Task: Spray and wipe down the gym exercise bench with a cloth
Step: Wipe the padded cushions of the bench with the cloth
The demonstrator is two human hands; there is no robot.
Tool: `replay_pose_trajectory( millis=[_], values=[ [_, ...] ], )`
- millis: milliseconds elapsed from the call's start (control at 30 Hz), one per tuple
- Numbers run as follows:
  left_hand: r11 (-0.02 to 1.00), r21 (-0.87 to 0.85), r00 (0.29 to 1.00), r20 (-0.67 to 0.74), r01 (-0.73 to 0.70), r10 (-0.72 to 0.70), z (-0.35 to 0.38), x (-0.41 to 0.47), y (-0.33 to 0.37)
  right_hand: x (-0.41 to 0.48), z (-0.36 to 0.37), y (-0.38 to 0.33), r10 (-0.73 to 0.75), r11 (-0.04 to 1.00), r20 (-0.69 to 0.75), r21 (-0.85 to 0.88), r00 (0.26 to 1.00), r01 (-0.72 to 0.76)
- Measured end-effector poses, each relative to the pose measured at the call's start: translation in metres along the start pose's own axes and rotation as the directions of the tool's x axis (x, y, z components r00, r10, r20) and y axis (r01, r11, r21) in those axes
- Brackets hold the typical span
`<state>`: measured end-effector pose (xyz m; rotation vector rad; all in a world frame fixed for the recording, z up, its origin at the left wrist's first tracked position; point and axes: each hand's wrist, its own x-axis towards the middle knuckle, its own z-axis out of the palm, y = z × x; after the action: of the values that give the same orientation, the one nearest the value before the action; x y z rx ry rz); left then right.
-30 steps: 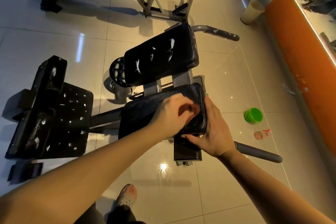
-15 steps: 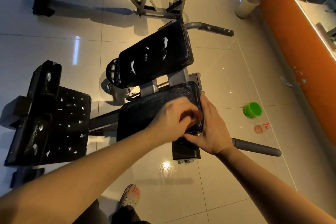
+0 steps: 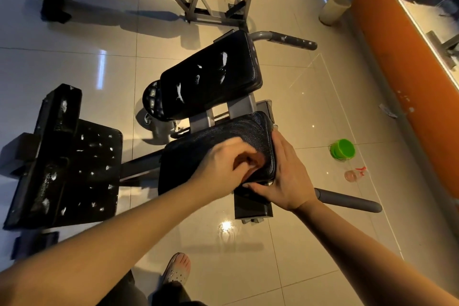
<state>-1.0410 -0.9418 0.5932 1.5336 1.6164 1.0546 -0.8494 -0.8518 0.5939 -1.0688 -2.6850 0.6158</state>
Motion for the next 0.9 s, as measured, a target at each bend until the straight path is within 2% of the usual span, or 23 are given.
replay_pose_trajectory(
  millis=[67, 100, 167, 233, 300, 333, 433, 500, 533, 600, 667, 700, 733, 800, 900],
  values=[
    [0.995, 0.073, 0.997, -0.02, 0.069, -0.068, -0.015, -0.013, -0.028, 0.001, 0.0, 0.0, 0.016, 1.0, 0.01, -0.017, 1.0, -0.016],
    [0.977, 0.116, 0.983, -0.045, 0.18, -0.176, -0.024, -0.012, -0.045, 0.001, 0.001, 0.001, 0.019, 0.999, 0.01, -0.027, 1.0, -0.018],
    [0.89, 0.166, 0.905, -0.108, 0.424, -0.411, -0.042, 0.004, -0.071, 0.0, 0.002, 0.002, 0.02, 0.999, 0.009, -0.044, 1.0, -0.02],
    [0.831, 0.152, 0.842, -0.176, 0.536, -0.511, -0.048, 0.023, -0.079, 0.0, 0.002, 0.002, 0.03, 0.998, 0.019, -0.047, 0.999, -0.029],
    [0.849, 0.127, 0.848, -0.225, 0.513, -0.479, -0.039, 0.033, -0.061, 0.0, 0.002, 0.001, 0.033, 0.999, 0.018, -0.031, 0.999, -0.032],
    [0.879, 0.113, 0.875, -0.214, 0.463, -0.433, -0.031, 0.034, -0.044, 0.001, 0.001, 0.0, 0.027, 0.999, 0.014, -0.021, 1.0, -0.027],
    [0.971, 0.113, 0.975, -0.09, 0.213, -0.204, -0.011, 0.017, -0.005, 0.001, 0.001, 0.0, 0.005, 1.0, 0.002, -0.011, 1.0, -0.005],
    [0.986, 0.127, 0.994, -0.052, 0.104, -0.098, -0.008, -0.005, -0.005, 0.0, 0.001, 0.0, 0.019, 1.0, 0.005, -0.013, 1.0, -0.019],
    [0.985, 0.13, 0.992, -0.069, 0.11, -0.102, -0.01, -0.016, -0.017, 0.0, 0.001, 0.0, 0.029, 1.0, 0.009, -0.014, 1.0, -0.028],
    [0.946, 0.161, 0.955, -0.14, 0.281, -0.26, -0.021, -0.033, -0.058, 0.001, 0.0, -0.001, 0.033, 0.999, 0.013, -0.012, 0.999, -0.033],
    [0.829, 0.128, 0.834, -0.191, 0.544, -0.518, -0.04, -0.042, -0.098, 0.001, 0.0, -0.001, 0.028, 1.0, 0.013, -0.004, 1.0, -0.028],
    [0.776, 0.092, 0.777, -0.18, 0.624, -0.604, -0.048, -0.04, -0.11, 0.001, 0.0, -0.001, 0.03, 1.0, 0.014, 0.0, 0.999, -0.03],
    [0.758, 0.053, 0.755, -0.164, 0.65, -0.635, -0.051, -0.035, -0.113, 0.001, 0.0, -0.001, 0.035, 0.999, 0.017, 0.002, 0.999, -0.035],
    [0.816, -0.023, 0.799, -0.19, 0.577, -0.57, -0.041, -0.015, -0.096, 0.001, -0.001, -0.001, 0.041, 0.999, 0.021, 0.003, 0.999, -0.041],
    [0.928, 0.014, 0.908, -0.208, 0.373, -0.363, -0.016, 0.011, -0.041, 0.001, -0.001, -0.003, 0.043, 0.999, 0.018, 0.005, 0.999, -0.043]
  ],
)
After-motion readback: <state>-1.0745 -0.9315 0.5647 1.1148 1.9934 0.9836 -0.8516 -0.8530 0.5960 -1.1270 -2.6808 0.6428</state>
